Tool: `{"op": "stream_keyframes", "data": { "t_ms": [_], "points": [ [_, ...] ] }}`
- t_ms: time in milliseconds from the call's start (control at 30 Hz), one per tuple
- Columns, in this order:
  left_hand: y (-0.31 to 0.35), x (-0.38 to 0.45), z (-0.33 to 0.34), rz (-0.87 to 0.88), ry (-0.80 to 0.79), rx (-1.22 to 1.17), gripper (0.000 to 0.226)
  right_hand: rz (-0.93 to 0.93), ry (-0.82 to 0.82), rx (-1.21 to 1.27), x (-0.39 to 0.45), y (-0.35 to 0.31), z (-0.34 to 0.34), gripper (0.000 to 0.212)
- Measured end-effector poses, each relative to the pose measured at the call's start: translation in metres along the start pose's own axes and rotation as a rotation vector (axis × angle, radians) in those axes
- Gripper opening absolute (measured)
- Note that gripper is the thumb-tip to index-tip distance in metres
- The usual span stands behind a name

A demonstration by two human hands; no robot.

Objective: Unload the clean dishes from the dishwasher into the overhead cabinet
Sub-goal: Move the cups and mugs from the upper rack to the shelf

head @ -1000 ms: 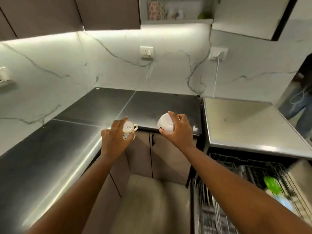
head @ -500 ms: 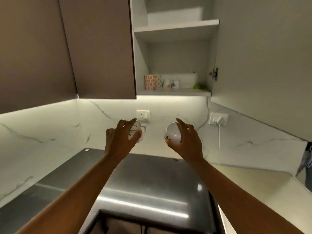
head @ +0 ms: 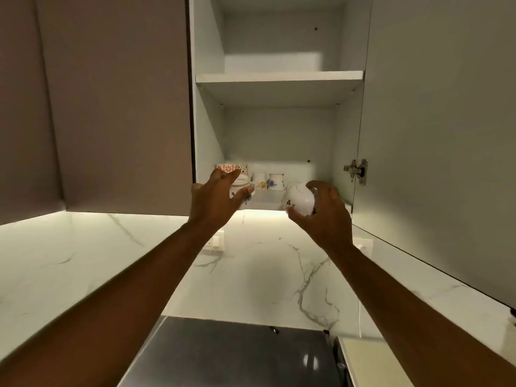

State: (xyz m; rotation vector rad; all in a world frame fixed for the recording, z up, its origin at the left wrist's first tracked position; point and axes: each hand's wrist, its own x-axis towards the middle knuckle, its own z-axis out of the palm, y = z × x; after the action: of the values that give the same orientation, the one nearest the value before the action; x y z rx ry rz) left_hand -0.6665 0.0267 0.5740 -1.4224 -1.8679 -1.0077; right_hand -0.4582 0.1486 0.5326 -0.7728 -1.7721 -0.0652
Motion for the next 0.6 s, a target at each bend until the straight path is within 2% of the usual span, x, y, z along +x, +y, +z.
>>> {"op": "stream_keyframes", "data": {
  "t_ms": [233,433,600],
  "points": [
    [-0.017,0.085,0.052,0.043,-0.05,-0.099,0.06,0.089,-0.072,-0.133,0.062,0.02,0.029,0.076],
    [-0.02,0.147,0.104,0.068,-0.163,-0.218,0.062,0.217,-0.186,-0.218,0.109,0.061,0.058,0.08],
    [-0.02,0.167,0.147,0.046,-0.255,-0.223,0.062,0.273,-0.232,-0.244,0.121,0.083,0.08,0.077]
  ]
}}
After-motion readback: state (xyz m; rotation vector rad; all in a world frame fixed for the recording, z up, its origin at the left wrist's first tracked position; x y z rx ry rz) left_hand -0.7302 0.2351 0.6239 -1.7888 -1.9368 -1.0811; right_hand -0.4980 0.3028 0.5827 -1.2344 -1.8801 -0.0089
